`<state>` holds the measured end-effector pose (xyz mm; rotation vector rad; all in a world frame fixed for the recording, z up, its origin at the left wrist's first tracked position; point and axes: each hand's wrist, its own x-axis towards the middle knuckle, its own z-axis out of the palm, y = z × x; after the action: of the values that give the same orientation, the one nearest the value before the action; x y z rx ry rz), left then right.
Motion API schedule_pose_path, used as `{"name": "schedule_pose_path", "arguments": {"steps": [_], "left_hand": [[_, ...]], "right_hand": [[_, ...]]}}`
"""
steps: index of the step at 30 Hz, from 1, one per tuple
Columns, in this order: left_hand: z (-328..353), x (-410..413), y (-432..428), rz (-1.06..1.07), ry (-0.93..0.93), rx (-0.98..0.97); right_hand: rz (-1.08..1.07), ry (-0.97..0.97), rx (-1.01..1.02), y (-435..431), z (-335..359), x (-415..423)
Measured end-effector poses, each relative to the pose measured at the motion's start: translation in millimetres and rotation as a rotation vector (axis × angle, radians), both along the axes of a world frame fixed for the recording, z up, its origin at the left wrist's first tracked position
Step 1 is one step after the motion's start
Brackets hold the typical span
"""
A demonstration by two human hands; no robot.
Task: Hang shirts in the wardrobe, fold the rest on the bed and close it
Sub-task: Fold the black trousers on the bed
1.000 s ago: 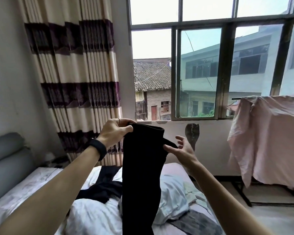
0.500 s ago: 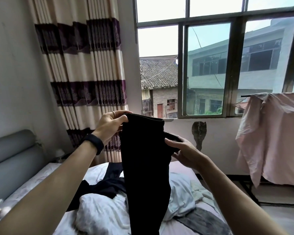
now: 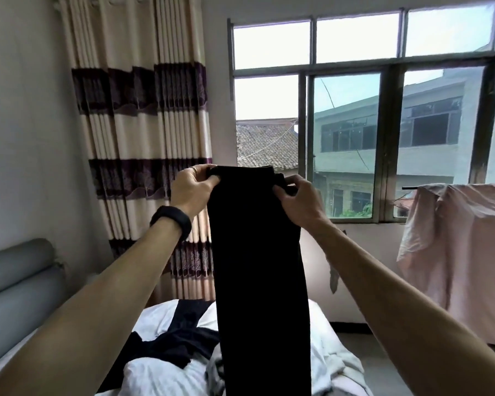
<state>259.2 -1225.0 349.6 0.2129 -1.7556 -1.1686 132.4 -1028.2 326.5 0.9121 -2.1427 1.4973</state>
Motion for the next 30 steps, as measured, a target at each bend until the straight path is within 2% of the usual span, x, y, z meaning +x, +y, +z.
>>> {"name": "schedule_pose_path", "arguments": {"steps": [2,6,10,14,17,21,24,30], "left_hand": [[29.5,-4.2,6.4,0.049,0.094,-0.002],[56.2,-5.8,17.5,0.089,0.188,0.02],[47.2,6.3,17.9,-0.078,0.127,0.053],[38.9,10.8,14.1,-0.102,0.137,0.081],[29.8,8.0,19.4,-0.102,0.093,0.1],[2.0,12.4,22.0,0.0,-0.03,-0.103],[-3.7,19.3,22.3,0.04,0.0,-0.176],[-8.3,39.6,49.4,-0.001,0.074,-0.013]], "right_hand": [[-0.051,0.079,-0.037,-7.1,31.0,4.6],[0.079,0.096,-0.048,-11.9,49.2,16.6],[-0.118,0.099,-0.063,3.3,41.4,8.7],[-0.168,0.153,-0.07,1.9,40.9,8.9],[-0.153,0.089,-0.143,-2.0,41.4,11.1],[-0.15,0.049,-0.158,0.2,28.9,19.8],[-0.159,0.054,-0.186,8.2,16.6,30.1],[-0.218,0.064,-0.214,31.9,16.5,61.5]]}}
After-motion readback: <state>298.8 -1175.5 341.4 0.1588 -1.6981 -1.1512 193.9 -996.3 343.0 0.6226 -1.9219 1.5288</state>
